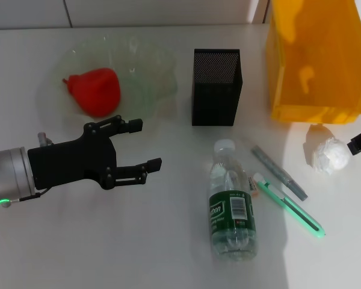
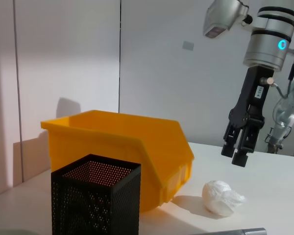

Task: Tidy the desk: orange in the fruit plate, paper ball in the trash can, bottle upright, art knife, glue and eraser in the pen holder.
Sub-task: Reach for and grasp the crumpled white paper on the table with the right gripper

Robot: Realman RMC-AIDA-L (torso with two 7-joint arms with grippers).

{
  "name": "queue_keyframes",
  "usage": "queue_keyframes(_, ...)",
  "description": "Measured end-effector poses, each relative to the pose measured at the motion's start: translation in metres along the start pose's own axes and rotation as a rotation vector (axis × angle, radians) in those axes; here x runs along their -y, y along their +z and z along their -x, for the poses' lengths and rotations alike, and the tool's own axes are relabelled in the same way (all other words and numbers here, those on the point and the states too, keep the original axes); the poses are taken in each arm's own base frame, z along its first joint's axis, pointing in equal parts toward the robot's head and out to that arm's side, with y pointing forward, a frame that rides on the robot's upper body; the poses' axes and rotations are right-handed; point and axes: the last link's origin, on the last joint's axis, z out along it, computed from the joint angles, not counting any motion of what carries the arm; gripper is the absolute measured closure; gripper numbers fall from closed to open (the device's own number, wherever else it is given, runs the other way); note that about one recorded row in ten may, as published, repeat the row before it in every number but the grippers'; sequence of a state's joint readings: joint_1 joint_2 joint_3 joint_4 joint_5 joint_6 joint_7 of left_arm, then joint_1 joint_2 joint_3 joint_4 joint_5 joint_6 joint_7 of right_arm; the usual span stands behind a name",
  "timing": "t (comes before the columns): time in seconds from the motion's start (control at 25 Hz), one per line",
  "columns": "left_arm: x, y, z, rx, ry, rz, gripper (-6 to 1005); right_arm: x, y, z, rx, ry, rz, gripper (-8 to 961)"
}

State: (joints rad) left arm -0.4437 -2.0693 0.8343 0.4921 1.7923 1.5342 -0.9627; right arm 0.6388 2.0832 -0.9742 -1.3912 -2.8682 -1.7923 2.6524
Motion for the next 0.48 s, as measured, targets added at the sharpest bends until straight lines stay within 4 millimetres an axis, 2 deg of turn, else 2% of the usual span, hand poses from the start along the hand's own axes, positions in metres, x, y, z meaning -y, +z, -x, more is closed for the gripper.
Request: queue_keyframes(0.48, -0.001, -0.001, 0.0, -0.002, -0.001, 0.007, 132, -0.009, 0.029, 0.016, -0.016, -0.026, 0.019, 243)
